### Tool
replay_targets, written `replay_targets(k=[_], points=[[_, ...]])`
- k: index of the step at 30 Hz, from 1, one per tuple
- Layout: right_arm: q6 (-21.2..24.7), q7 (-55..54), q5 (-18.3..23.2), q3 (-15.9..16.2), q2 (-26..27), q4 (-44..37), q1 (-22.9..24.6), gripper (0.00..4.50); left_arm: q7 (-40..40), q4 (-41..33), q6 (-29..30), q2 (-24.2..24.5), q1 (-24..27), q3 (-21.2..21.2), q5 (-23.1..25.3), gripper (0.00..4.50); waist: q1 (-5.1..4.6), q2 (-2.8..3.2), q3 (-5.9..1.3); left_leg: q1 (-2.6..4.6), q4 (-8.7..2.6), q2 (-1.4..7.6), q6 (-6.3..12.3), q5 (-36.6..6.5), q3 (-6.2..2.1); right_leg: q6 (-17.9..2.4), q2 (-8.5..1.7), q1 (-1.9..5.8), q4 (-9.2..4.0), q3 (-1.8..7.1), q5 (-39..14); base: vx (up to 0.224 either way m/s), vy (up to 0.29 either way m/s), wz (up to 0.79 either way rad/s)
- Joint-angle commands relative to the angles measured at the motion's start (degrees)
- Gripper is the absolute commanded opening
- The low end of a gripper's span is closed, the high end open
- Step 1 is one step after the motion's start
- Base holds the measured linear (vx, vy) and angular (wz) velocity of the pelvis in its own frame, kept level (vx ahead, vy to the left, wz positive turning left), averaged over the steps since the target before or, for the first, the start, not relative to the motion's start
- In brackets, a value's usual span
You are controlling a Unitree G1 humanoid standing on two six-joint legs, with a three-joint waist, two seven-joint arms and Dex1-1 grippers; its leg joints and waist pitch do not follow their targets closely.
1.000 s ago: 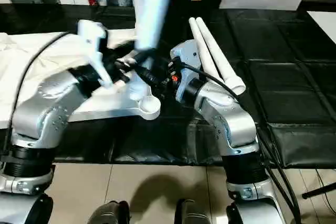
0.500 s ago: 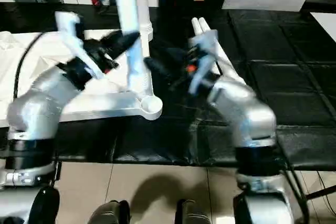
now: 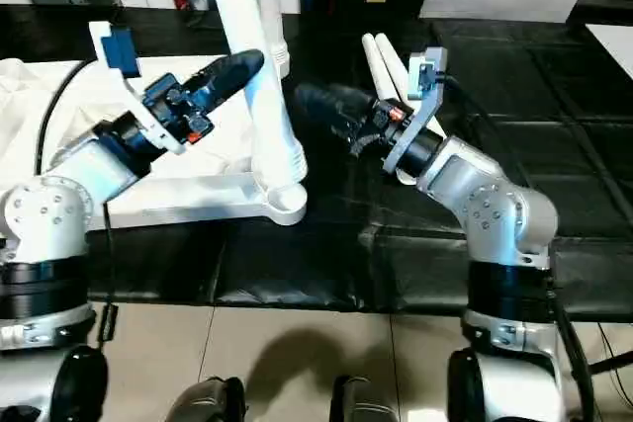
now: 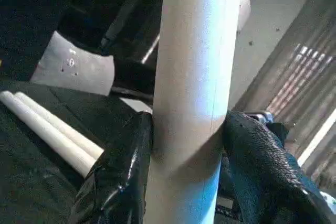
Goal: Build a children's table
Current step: Pick table leg
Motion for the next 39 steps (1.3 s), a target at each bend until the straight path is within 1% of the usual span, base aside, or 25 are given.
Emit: replay_targets(k=[1, 3, 5, 6, 7, 8, 10, 12, 13, 14, 15, 16, 18, 22, 24, 25, 27, 29, 31, 32, 33, 35, 36, 37, 39], points=[[-0.9, 3.9, -0.8, 2.9, -2.3, -1.3, 0.4, 4.49, -2.7, -0.8, 0.3, 1.7, -1.0, -2.1, -0.4, 1.88, 0.19, -0.32, -6.55, 1.32, -3.28, 0.66, 2.06, -9.9, -0.07, -7.9, -3.12, 4.05, -4.88, 2.05, -20.4, 0.000, 0.000, 0.00], [-1.4, 4.9, -1.1, 3.8, -3.0, -1.4, 0.4, 4.49, -3.3, -1.0, 0.3, 2.0, -0.9, -2.7, -0.2, 1.88, 0.28, -0.31, -6.52, 1.31, -3.32, 0.71, 2.09, -9.9, -0.06, -7.8, -3.12, 4.01, -4.77, 2.14, -20.2, 0.000, 0.000, 0.00], [-3.4, 9.0, -2.7, 6.7, -5.2, -1.8, 0.7, 4.50, -5.5, -1.6, -0.4, 2.7, -0.6, -4.5, 0.6, 1.88, 0.30, -0.38, -6.49, 1.24, -3.26, 0.71, 2.12, -9.8, -0.01, -7.9, -3.19, 4.07, -4.84, 2.16, -20.3, 0.000, 0.000, 0.00], [-3.4, 9.0, -2.7, 6.8, -5.3, -1.8, 0.7, 4.50, -5.5, -1.6, -0.4, 2.7, -0.6, -4.5, 0.6, 1.88, 0.36, -0.39, -6.52, 1.27, -3.27, 0.75, 2.15, -10.0, -0.06, -7.9, -3.23, 4.09, -4.78, 2.12, -20.4, 0.000, 0.000, 0.00], [-5.2, 13.7, -4.1, 9.8, -7.5, -2.3, 1.0, 4.50, -8.3, -2.3, -1.4, 3.4, -0.3, -6.8, 1.8, 1.88, 0.40, -0.44, -6.49, 1.22, -3.27, 0.76, 2.32, -10.1, -0.04, -7.8, -3.26, 4.08, -4.89, 2.15, -20.6, 0.000, 0.000, 0.00], [-5.4, 14.6, -4.4, 10.3, -8.0, -2.3, 1.0, 4.50, -8.9, -2.4, -1.6, 3.6, -0.2, -7.3, 2.0, 1.88, 0.47, -0.53, -6.44, 1.26, -3.30, 0.87, 2.45, -10.5, -0.10, -7.4, -3.28, 4.12, -4.89, 2.18, -21.2, 0.000, 0.000, 0.00], [-6.3, 17.3, -4.8, 11.6, -9.0, -2.2, 1.0, 4.50, -11.1, -2.9, -2.5, 4.2, 0.2, -9.1, 3.1, 1.88, 0.39, -0.56, -6.41, 1.20, -3.28, 0.81, 2.67, -10.4, -0.10, -7.4, -3.32, 4.11, -4.93, 2.19, -21.9, 0.000, 0.000, 0.00], [-7.3, 20.7, -5.4, 13.5, -10.5, -1.6, 1.0, 4.50, -12.6, -3.2, -4.3, 4.5, 0.5, -11.3, 4.7, 1.88, 0.35, -0.88, -6.36, 1.14, -3.27, 0.85, 2.80, -10.5, -0.10, -7.4, -3.34, 4.16, -5.06, 2.17, -22.5, 0.000, 0.000, 0.00], [-7.8, 21.9, -5.8, 14.3, -11.0, -1.2, 1.0, 4.50, -13.1, -3.3, -4.9, 4.6, 0.6, -12.0, 5.2, 1.88, 0.36, -0.76, -6.32, 1.12, -3.26, 0.94, 2.82, -10.4, -0.13, -7.3, -3.40, 4.17, -4.98, 2.24, -22.6, 0.000, 0.000, 0.00], [-8.9, 23.2, -6.7, 15.3, -11.6, -0.5, 0.9, 4.50, -13.6, -3.6, -6.1, 4.7, 0.7, -13.1, 6.2, 1.88, 0.26, -1.01, -6.34, 1.10, -3.20, 0.88, 2.95, -10.3, -0.03, -7.4, -3.35, 4.13, -5.04, 2.24, -22.8, 0.000, 0.000, 0.00], [-8.9, 23.2, -6.7, 15.3, -11.6, -0.5, 0.9, 4.50, -13.6, -3.6, -6.1, 4.7, 0.7, -13.1, 6.2, 1.88, 0.29, -0.98, -6.34, 1.09, -3.22, 0.95, 2.94, -10.4, -0.11, -7.4, -3.37, 4.12, -4.98, 2.21, -23.0, 0.000, 0.000, 0.00], [-10.4, 24.4, -7.6, 16.4, -12.0, 0.6, 0.7, 4.50, -14.1, -3.9, -7.5, 4.8, 0.8, -14.1, 7.3, 1.88, 0.24, -0.88, -6.34, 1.10, -3.12, 0.88, 3.02, -10.3, -0.03, -7.4, -3.41, 4.08, -5.04, 2.24, -23.2, 0.000, 0.000, 0.00], [-11.9, 26.0, -8.6, 17.6, -12.3, 2.1, 0.3, 4.50, -14.3, -4.2, -8.4, 4.7, 0.8, -14.9, 8.1, 1.88, 0.18, -1.03, -6.37, 1.01, -3.13, 0.90, 3.07, -10.2, -0.05, -7.2, -3.39, 4.10, -5.09, 2.21, -23.4, 0.000, 0.000, 0.00], [-14.4, 30.2, -10.0, 20.0, -12.9, 4.4, -0.3, 4.50, -15.8, -5.3, -9.1, 4.6, 1.4, -15.7, 7.9, 1.88, 0.05, -1.24, -6.57, 0.95, -2.97, 0.93, 3.46, -9.9, -0.02, -8.2, -3.43, 4.20, -4.90, 2.16, -22.4, 0.000, 0.000, 0.00], [-14.7, 31.0, -10.2, 20.4, -13.0, 4.5, -0.3, 4.50, -16.0, -5.5, -9.2, 4.8, 1.6, -15.9, 8.0, 1.88, 0.07, -1.11, -6.49, 1.00, -3.01, 1.00, 3.73, -9.9, -0.03, -8.4, -3.34, 4.14, -4.86, 2.16, -22.4, 0.000, 0.000, 0.00], [-15.0, 31.7, -10.3, 20.7, -13.1, 4.7, -0.3, 4.50, -16.2, -5.7, -9.2, 5.0, 1.8, -16.2, 8.2, 1.88, 0.08, -1.20, -6.53, 1.01, -3.00, 1.02, 3.83, -9.8, -0.02, -8.5, -3.30, 4.13, -4.77, 2.18, -22.1, 0.000, 0.000, 0.00], [-15.5, 32.3, -10.4, 20.9, -13.1, 5.1, -0.3, 4.50, -16.6, -6.0, -9.4, 5.2, 2.1, -16.5, 8.3, 1.88, 0.11, -1.13, -6.57, 1.07, -2.98, 1.04, 3.96, -9.9, -0.03, -8.6, -3.33, 4.10, -4.77, 2.16, -22.0, 0.000, 0.000, 0.00], [-16.5, 33.2, -10.5, 21.2, -12.8, 6.1, -0.6, 4.50, -17.1, -6.6, -9.2, 5.4, 2.6, -16.8, 8.0, 1.88, 0.08, -1.06, -6.60, 1.07, -2.98, 1.09, 3.84, -10.1, -0.05, -8.8, -3.35, 4.07, -4.78, 2.15, -22.1, 0.000, 0.000, 0.00], [-17.4, 33.5, -10.6, 21.1, -12.4, 6.8, -0.8, 4.50, -17.2, -7.4, -8.7, 5.3, 2.9, -17.0, 7.5, 1.88, 0.02, -1.15, -6.51, 1.14, -3.00, 1.07, 3.75, -10.6, -0.03, -8.9, -3.31, 4.00, -4.84, 2.12, -22.7, 0.000, 0.000, 0.00], [-17.7, 33.9, -10.5, 21.1, -12.1, 7.0, -0.8, 4.50, -17.3, -7.9, -8.5, 5.3, 3.3, -17.2, 7.3, 1.88, 0.07, -1.06, -6.56, 1.11, -2.99, 1.12, 3.63, -10.6, -0.08, -8.9, -3.38, 4.06, -4.79, 2.13, -22.9, 0.000, 0.000, 0.00], [-17.7, 33.9, -10.5, 21.1, -12.1, 7.0, -0.8, 4.21, -17.3, -7.9, -8.5, 5.3, 3.3, -17.2, 7.3, 1.88, 0.06, -1.09, -6.56, 1.11, -3.00, 1.14, 3.68, -10.6, -0.06, -8.9, -3.37, 4.03, -4.82, 2.15, -22.8, 0.000, 0.000, 0.00], [-18.1, 34.6, -10.5, 21.2, -11.7, 7.5, -1.1, 4.14, -17.1, -8.1, -8.6, 5.1, 3.4, -17.3, 7.5, 1.88, 0.03, -1.08, -6.53, 1.12, -2.99, 1.11, 3.75, -10.8, -0.06, -9.0, -3.29, 4.02, -4.82, 2.13, -22.6, 0.000, 0.000, 0.00], [-18.2, 34.9, -10.6, 21.2, -11.6, 7.5, -1.1, 3.99, -17.1, -8.0, -8.7, 5.1, 3.4, -17.4, 7.5, 1.88, 0.01, -1.12, -6.51, 1.09, -3.00, 1.10, 3.76, -10.7, -0.06, -9.0, -3.29, 4.03, -4.79, 2.14, -22.6, 0.000, 0.000, 0.00], [-18.2, 35.0, -10.6, 21.2, -11.5, 7.5, -1.1, 3.99, -17.0, -8.0, -8.8, 5.1, 3.4, -17.4, 7.5, 1.88, 0.07, -1.07, -6.57, 1.12, -2.98, 1.07, 3.73, -10.6, -0.06, -8.9, -3.26, 4.03, -4.77, 2.14, -22.6, 0.000, 0.000, 0.00], [-18.3, 35.3, -10.6, 21.4, -11.5, 7.7, -1.2, 3.75, -16.8, -8.0, -8.9, 4.9, 3.4, -17.3, 7.3, 1.88, 0.06, -1.05, -6.56, 1.11, -3.03, 1.12, 3.78, -10.5, -0.08, -9.1, -3.26, 4.03, -4.74, 2.17, -22.2, 0.000, 0.000, 0.00]])
